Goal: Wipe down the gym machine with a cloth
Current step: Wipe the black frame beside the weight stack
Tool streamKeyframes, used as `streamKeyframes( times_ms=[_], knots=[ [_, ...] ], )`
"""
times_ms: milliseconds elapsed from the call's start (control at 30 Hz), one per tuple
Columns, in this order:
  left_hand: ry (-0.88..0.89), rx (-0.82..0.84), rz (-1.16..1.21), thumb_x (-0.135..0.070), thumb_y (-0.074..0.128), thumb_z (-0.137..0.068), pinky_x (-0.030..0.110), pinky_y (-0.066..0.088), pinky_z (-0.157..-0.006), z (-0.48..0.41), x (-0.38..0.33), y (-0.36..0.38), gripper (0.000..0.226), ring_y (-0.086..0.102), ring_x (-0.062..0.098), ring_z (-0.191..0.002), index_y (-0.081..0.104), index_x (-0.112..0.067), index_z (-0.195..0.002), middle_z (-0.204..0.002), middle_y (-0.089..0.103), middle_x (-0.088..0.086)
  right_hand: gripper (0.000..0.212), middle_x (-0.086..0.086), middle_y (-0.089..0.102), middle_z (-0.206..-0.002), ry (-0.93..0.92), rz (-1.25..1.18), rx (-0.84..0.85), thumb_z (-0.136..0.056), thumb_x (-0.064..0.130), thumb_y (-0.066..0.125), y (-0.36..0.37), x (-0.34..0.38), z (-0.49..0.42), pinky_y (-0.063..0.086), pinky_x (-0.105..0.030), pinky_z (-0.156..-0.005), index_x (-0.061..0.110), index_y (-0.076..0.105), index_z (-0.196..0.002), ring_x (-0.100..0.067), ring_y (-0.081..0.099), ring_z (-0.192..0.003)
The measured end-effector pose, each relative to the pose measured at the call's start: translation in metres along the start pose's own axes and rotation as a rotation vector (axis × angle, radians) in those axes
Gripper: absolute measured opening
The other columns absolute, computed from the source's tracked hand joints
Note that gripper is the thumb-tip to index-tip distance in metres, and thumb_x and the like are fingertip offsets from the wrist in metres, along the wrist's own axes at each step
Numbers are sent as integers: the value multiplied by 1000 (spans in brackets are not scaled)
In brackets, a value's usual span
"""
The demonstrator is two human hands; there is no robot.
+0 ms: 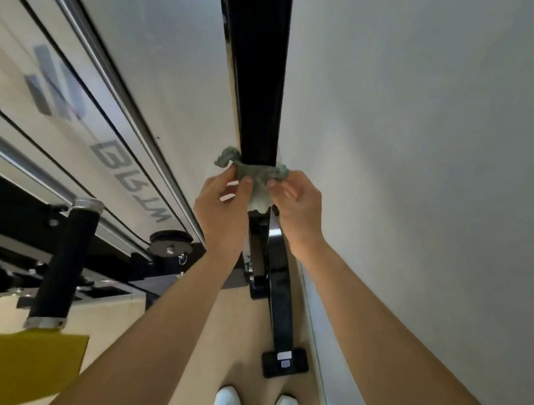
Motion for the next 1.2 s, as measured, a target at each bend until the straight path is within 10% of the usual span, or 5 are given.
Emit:
streamKeyframes(
  times_ms=[967,1200],
  knots=[
    [76,-60,-175,-17,66,-97,30,60,-86,29,438,34,24,72,4,-92,75,-18,-120,-99,76,-9,21,-1,78,-97,-34,3,0,-87,4,75,-54,-443,-28,59,-41,-91,25,74,-90,-18,74,-97],
    [201,-73,-302,-20,65,-98,8,40,-55,40,513,41,16,54,0,-50,78,-16,-89,-55,57,-16,15,-2,79,-91,-174,30,27,-85,0,75,-63,-512,-37,57,-25,-81,14,75,-91,-18,75,-91]
  ],
)
Point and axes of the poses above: each hand's wrist, its own z-axis away from the middle knuckle, its own y-axis out of the palm, x = y × z, the point moved 5 cm from there along -z, towards the middle knuckle
